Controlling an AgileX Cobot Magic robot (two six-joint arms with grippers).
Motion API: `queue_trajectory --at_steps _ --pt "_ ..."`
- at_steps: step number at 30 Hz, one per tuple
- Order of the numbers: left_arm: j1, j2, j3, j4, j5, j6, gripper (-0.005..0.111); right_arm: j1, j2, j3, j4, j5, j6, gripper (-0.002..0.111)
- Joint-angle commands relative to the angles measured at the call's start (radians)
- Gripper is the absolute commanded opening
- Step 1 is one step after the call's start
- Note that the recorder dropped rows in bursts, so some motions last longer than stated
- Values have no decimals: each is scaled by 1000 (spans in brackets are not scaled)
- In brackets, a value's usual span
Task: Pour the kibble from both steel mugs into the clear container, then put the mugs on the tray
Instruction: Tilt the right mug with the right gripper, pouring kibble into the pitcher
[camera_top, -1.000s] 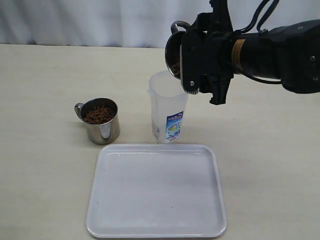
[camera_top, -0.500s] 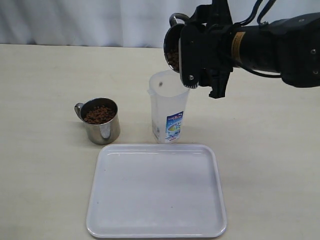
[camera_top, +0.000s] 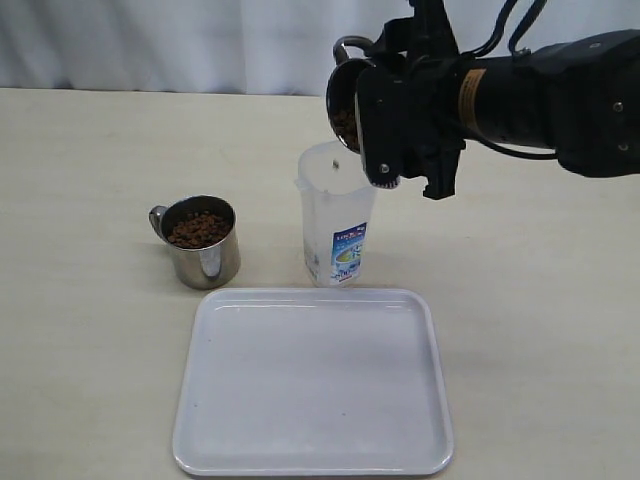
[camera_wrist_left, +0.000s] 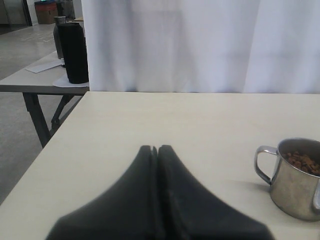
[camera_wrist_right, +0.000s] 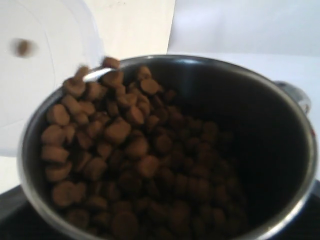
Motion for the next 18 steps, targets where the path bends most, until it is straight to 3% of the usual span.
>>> queue_trajectory --at_steps 1,18 --pt "-5 -1 2 -3 -4 -2 0 2 -7 -11 -1 10 -30 5" --pt "-5 -1 2 -3 -5 -2 0 2 7 -31 -1 23 -108 5"
